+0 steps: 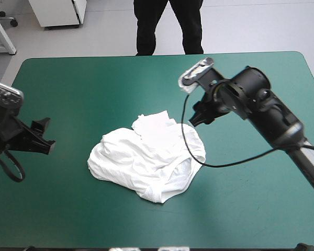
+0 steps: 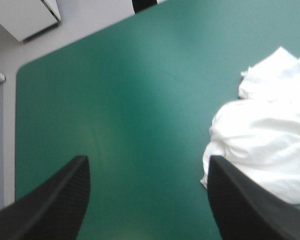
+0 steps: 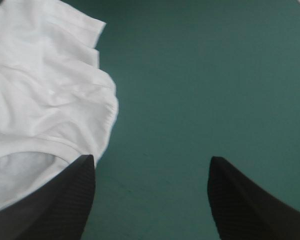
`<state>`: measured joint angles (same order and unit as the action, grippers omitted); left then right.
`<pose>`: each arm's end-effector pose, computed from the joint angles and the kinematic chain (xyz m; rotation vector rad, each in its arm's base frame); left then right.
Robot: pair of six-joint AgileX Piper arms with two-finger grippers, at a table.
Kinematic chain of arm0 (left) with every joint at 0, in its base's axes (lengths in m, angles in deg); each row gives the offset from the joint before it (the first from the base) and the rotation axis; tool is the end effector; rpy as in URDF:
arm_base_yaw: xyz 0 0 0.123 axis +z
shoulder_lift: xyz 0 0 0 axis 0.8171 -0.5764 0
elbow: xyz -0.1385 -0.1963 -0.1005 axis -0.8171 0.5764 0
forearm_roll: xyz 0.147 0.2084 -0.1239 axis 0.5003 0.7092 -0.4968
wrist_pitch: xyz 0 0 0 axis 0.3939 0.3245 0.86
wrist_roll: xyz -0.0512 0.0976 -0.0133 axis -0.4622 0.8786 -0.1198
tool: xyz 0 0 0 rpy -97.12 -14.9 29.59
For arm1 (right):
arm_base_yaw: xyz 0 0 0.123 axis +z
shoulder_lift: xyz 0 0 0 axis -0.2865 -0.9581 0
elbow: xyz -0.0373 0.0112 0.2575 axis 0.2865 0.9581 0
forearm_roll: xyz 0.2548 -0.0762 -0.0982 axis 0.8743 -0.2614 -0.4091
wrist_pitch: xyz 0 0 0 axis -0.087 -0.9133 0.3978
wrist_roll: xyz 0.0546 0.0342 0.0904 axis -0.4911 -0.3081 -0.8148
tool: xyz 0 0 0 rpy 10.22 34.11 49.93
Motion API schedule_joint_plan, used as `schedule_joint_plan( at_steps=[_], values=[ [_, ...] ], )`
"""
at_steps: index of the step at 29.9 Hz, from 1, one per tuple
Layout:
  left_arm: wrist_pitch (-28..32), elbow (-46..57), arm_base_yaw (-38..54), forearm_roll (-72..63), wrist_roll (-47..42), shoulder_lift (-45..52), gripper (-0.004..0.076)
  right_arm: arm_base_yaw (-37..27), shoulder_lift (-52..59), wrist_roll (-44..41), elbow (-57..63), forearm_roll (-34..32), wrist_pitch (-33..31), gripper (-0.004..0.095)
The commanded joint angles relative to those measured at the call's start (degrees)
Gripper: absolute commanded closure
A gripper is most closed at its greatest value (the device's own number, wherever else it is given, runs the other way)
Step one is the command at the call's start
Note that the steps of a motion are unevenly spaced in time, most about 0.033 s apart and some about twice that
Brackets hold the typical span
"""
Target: Fold the cloth
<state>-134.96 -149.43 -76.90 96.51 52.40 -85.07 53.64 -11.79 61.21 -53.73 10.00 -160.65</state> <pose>0.1837 -0.0466 0.4654 0.5169 2.1334 0.1615 0.2907 0.1830 0.4020 -0.8458 2.3058 -0.1104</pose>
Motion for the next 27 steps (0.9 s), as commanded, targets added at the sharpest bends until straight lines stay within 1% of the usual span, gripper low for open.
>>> schedule_joint_plan(
  at_steps=[1, 6, 10, 13, 16, 19, 23, 27],
  values=[
    [-2.02, 4.14, -0.33, 0.40, -0.73, -2.26, 0.0204, -1.54, 7.50, -3.63, 2.31, -4.85, 0.02, 0.0300],
    [-1.41, 11.49, -0.33, 0.16, -0.57, -9.38, 0.0205, -2.18, 12.38, -3.98, 3.80, -4.24, 0.02, 0.0300],
    [4.04, 15.51, 1.85, -5.79, -0.70, -15.57, 0.0205, -2.18, 13.68, -3.98, 3.92, -4.74, 0.02, 0.0300],
    [7.85, 17.52, 5.96, -9.75, 2.53, -19.30, 0.0205, -2.18, 13.68, -3.98, 4.01, -4.79, 0.02, 0.0300],
    [10.80, 19.07, 8.66, -10.50, 2.66, -21.88, 0.0205, -2.18, 13.68, -3.98, 4.01, -4.66, 0.02, 0.0302],
    [13.59, 20.47, 8.83, -10.64, 2.66, -24.08, 0.0205, -2.18, 13.46, -5.09, 4.01, -4.76, 0.02, 0.0302],
    [16.54, 21.75, 9.37, -12.72, 2.66, -27.91, 0.0205, -2.18, 12.59, -5.80, 5.09, -6.23, 0.02, 0.0304],
    [17.27, 22.45, 9.60, -15.83, 4.61, -32.86, 0.0205, -2.18, 11.01, -6.83, 9.44, -7.17, 0.02, 0.0304]
  ],
)
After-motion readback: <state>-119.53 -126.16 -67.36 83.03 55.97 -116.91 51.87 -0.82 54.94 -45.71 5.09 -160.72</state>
